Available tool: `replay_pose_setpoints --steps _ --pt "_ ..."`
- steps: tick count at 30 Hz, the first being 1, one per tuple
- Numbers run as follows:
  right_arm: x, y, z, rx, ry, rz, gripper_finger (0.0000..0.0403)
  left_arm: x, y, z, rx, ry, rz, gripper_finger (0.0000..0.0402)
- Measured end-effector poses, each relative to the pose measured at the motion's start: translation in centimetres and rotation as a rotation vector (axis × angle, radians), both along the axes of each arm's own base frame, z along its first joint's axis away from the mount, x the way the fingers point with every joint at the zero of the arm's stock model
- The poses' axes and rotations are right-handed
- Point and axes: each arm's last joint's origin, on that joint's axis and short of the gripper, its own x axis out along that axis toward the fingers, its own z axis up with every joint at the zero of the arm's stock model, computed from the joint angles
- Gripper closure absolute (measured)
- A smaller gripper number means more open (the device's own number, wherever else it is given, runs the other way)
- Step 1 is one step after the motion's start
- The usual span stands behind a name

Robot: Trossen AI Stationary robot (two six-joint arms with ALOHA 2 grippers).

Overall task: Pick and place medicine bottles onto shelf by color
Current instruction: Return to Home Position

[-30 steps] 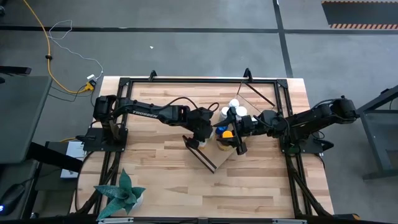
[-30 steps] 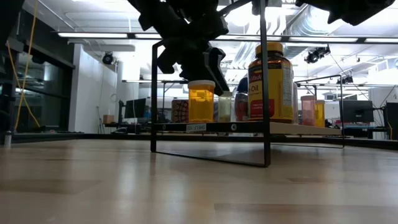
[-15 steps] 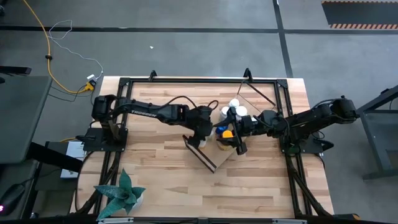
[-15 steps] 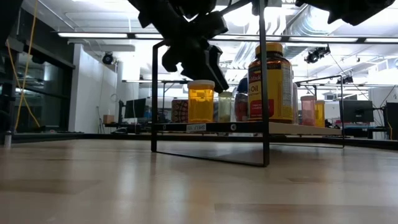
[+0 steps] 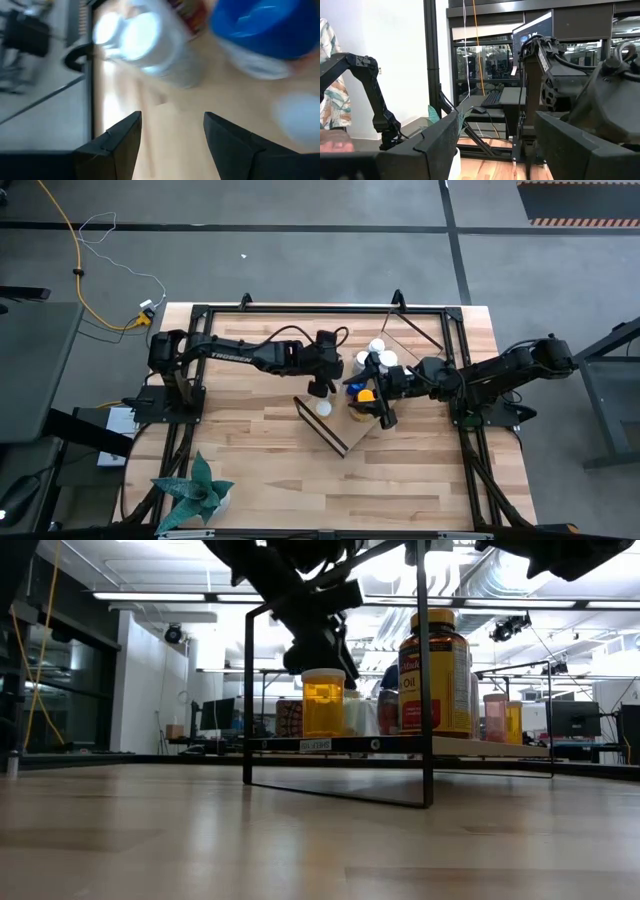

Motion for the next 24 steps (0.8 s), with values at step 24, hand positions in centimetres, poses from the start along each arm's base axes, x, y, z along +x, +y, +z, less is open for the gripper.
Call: replay_pose_setpoints --steps 24 --pt "0.00 0.00 -0.01 0.000 0.001 -0.001 0.0153 -0.02 0.81 0.45 0.140 -0.005 0.117 0.0199"
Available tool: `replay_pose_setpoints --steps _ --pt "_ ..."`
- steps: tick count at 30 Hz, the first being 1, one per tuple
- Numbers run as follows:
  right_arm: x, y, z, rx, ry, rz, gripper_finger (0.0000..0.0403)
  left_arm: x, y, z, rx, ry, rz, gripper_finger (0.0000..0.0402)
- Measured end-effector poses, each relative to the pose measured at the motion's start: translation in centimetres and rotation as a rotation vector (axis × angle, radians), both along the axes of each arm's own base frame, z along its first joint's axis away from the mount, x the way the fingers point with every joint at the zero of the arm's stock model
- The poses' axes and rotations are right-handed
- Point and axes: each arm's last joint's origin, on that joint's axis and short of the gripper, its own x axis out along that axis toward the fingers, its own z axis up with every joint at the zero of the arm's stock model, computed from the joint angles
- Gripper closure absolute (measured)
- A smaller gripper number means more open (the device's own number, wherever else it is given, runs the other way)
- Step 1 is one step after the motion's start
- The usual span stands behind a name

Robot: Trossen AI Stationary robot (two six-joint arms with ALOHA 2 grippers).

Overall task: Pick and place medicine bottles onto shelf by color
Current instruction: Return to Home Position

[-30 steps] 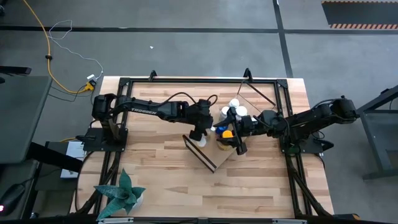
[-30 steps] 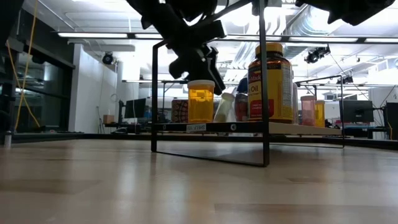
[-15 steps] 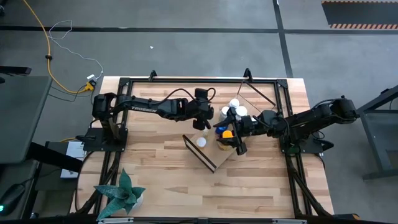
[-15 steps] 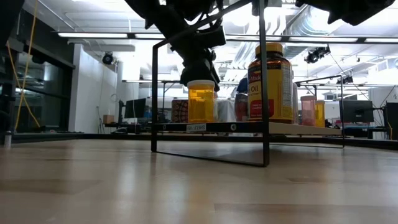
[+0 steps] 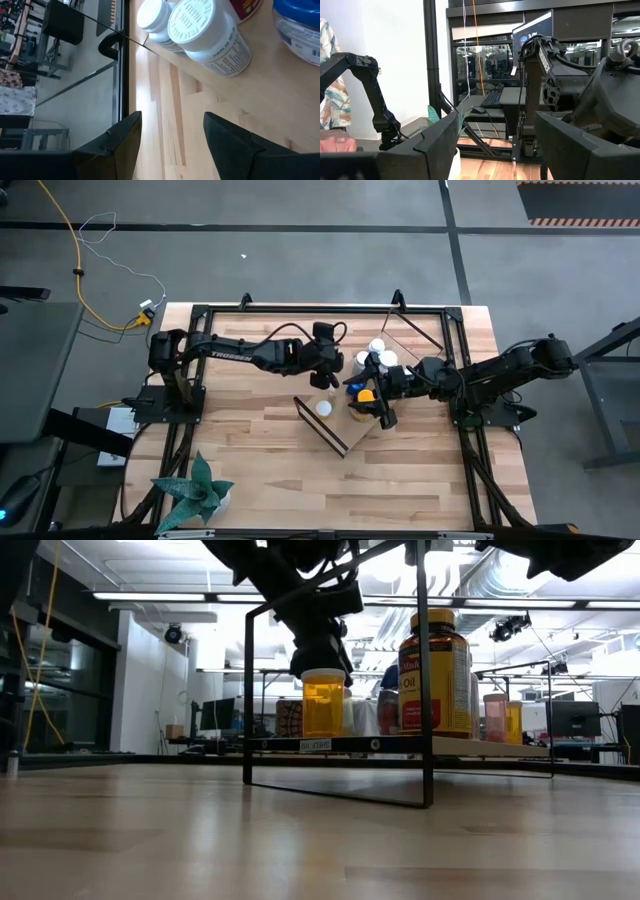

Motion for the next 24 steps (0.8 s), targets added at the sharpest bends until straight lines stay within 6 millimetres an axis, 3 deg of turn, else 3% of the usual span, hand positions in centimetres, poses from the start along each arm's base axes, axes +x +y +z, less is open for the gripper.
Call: replay_pose_setpoints --steps 24 --pt "0.00 0.00 0.00 0.000 0.000 0.000 0.0153 -0.02 -0.01 -0.07 -0.006 0.000 0.005 0.0202"
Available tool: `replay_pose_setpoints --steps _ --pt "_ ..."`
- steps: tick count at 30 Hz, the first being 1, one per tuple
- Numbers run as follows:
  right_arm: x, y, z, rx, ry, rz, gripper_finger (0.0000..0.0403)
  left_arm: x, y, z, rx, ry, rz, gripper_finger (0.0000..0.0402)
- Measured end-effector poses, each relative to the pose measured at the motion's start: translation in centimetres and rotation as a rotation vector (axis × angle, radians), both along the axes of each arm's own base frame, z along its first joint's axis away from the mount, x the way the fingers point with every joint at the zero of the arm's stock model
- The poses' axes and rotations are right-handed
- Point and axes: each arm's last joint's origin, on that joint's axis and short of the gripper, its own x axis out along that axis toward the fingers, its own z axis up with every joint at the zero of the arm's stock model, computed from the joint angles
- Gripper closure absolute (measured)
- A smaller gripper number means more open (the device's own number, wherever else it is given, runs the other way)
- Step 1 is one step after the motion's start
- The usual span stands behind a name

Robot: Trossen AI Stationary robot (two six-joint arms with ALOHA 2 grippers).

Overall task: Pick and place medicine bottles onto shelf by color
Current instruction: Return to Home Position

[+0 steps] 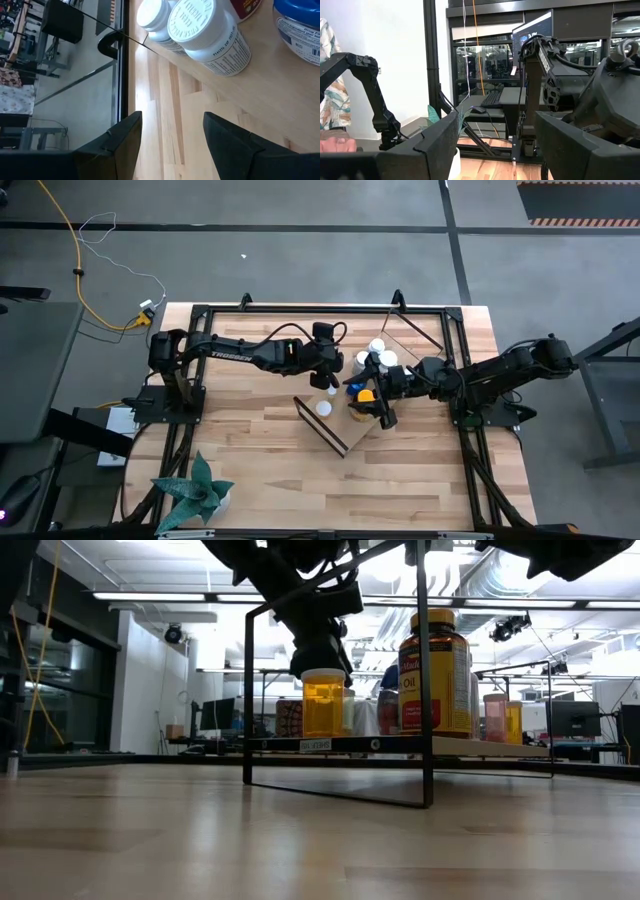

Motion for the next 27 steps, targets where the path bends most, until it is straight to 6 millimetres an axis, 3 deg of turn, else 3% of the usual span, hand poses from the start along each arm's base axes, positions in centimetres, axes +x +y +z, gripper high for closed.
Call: replay_pose_setpoints --steps 6,9,12,16,21,24,27 --pt "0.0 0.0 0.0 0.000 0.000 0.000 0.0153 -0.2 0.3 0.1 0.096 0.039 0.073 0.0202" --pt "0.0 0.0 0.0 0.000 0.000 0.000 0.0153 -0.9 1.4 0.7 0.195 0.077 0.182 0.0202" --pt "0.0 0.0 0.0 0.000 0.002 0.000 0.0153 -2.7 3.1 2.5 0.185 0.052 0.261 0.0202" --pt "0.0 0.0 -0.1 -0.001 0.011 0.000 0.0153 -5.9 5.6 5.4 -0.020 -0.129 0.339 0.0202" --pt "0.0 0.0 -0.2 -0.003 0.023 0.000 0.0153 -10.4 7.3 7.7 -0.428 -0.413 0.259 0.0202" --pt "0.0 0.0 -0.2 -0.003 0.024 0.000 0.0153 -12.5 6.5 7.4 -0.548 -0.493 0.184 0.0202" --pt "0.0 0.0 -0.2 -0.010 0.022 -0.005 0.0153 -14.5 4.5 6.6 -0.590 -0.554 0.128 0.0202"
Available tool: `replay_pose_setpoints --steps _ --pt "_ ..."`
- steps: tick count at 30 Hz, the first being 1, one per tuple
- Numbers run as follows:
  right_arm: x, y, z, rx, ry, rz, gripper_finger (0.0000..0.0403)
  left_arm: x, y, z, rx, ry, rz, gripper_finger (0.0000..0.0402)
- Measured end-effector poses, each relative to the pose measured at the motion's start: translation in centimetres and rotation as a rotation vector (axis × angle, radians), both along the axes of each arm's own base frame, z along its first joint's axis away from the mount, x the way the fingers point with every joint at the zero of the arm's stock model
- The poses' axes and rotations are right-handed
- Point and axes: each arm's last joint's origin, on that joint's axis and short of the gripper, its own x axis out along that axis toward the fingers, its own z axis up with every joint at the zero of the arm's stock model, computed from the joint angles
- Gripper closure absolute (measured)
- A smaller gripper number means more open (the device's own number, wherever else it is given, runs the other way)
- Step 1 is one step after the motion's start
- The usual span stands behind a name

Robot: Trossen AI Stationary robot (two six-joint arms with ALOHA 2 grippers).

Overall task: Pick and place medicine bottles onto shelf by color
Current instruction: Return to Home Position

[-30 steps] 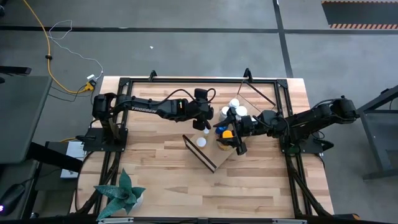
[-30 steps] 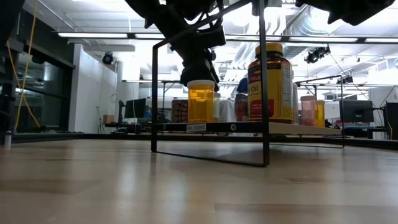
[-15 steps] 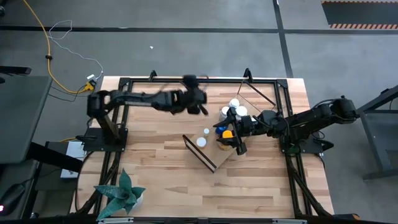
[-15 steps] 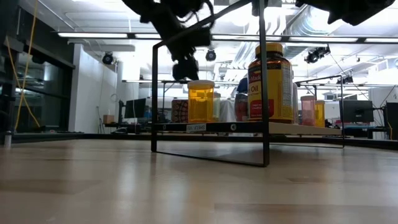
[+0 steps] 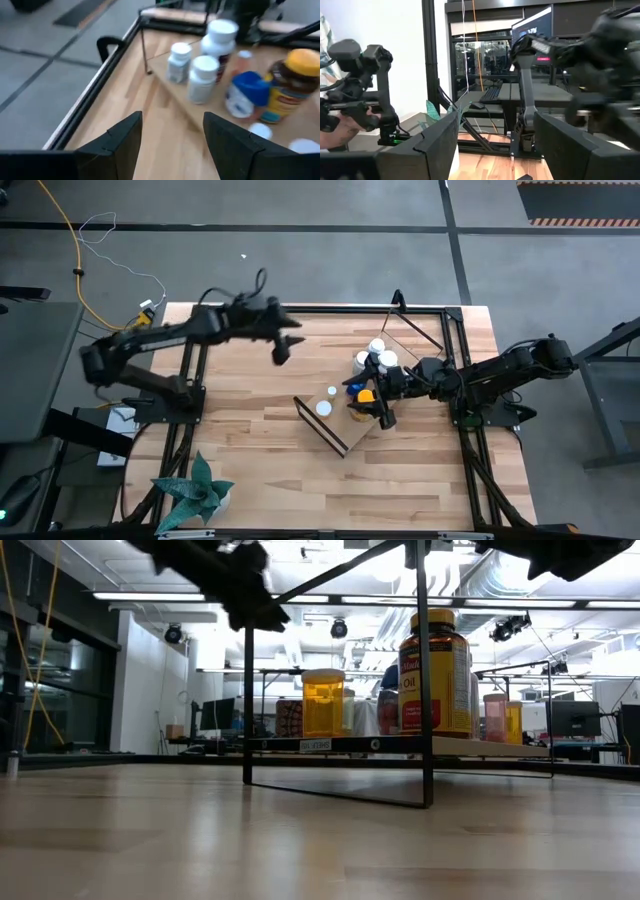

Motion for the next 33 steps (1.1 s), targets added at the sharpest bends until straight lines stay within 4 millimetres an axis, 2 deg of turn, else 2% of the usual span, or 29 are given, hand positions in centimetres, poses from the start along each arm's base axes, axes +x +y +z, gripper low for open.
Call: replay_pose_setpoints --steps 5,12,15,21,28,33 --pt "0.0 -0.1 0.0 0.004 0.000 -0.030 0.0153 -3.0 -4.4 -1.6 0.044 -0.163 -0.067 0.0202" --pt "0.0 -0.1 0.0 0.008 0.001 -0.043 0.0153 -7.1 -9.3 -0.8 0.105 -0.445 -0.189 0.0202" --pt "0.0 -0.1 0.0 0.011 0.006 -0.042 0.0153 -8.7 -10.7 -1.3 0.090 -0.497 -0.236 0.0202" --pt "0.1 -0.2 -0.3 0.011 0.030 -0.056 0.0153 -10.7 -12.4 -3.5 0.032 -0.593 -0.278 0.0202" --pt "0.1 -0.2 -0.3 0.015 0.031 -0.076 0.0153 -11.4 -13.6 -7.0 0.009 -0.635 -0.299 0.0203" --pt "0.1 -0.2 -0.3 0.015 0.031 -0.076 0.0153 -11.7 -14.3 -8.8 -0.005 -0.630 -0.323 0.0236"
